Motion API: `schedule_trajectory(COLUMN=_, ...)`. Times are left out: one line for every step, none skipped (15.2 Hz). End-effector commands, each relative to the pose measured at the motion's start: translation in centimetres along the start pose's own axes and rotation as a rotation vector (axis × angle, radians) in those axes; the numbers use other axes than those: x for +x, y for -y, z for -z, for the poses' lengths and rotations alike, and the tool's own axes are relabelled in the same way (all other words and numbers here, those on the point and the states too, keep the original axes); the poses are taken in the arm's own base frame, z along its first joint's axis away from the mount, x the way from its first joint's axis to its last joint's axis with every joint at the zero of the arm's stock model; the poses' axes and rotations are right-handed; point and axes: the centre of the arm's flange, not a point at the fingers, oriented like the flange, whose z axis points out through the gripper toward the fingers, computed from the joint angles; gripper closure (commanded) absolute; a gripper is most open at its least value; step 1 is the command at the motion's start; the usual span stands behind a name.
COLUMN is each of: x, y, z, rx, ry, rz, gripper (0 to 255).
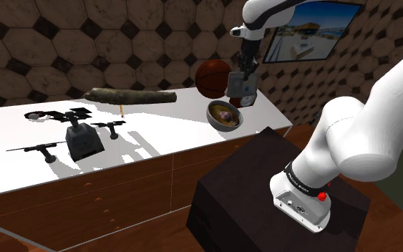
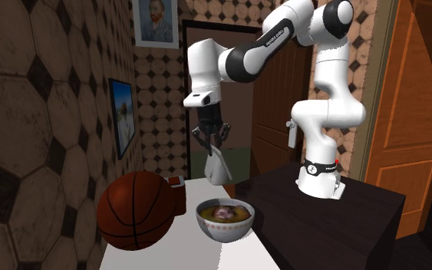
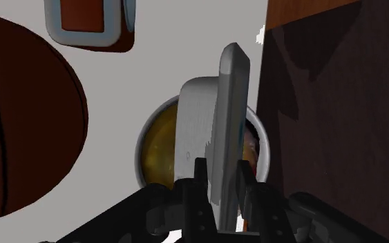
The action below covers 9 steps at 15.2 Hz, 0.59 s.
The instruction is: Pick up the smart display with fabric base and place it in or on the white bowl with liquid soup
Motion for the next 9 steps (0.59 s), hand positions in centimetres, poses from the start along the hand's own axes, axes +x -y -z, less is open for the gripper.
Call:
schedule_trajectory(x=2.7, y=0.4, z=0.3, rx=-0.001, ry=0.000, rz=-0.004, gripper=255)
schedule_trajectory(x=4.0, y=0.5, z=0.5, rx=-0.001, ry=0.000, rz=-0.004, gripper=255)
schedule_trajectory(x=5.3, y=0.7, z=0.8, rx=-0.001, ry=0.000, rz=-0.004, gripper=255)
schedule_trajectory(x=7.1, y=0.9, z=1.1, rx=-0.001, ry=0.000, rz=-0.004, gripper=255)
schedule_trajectory(x=7.1, y=0.8, z=0.6, rx=-0.001, ry=0.000, rz=-0.004, gripper=255)
schedule_trajectory(x=7.2, y=0.8, z=0.1, rx=-0.001, ry=0.000, rz=-0.004, gripper=255)
schedule_trajectory(x=7.2, y=0.7, z=-0.5, rx=-0.001, ry=0.000, rz=-0.004, gripper=255)
schedule_trajectory(x=7.2, y=0.6, z=-1.0, rx=-0.001, ry=0.000, rz=-0.004, gripper=255)
schedule_trajectory(x=7.3, y=0.5, z=-1.5, rx=-0.001, ry=0.000, rz=-0.004, gripper=255)
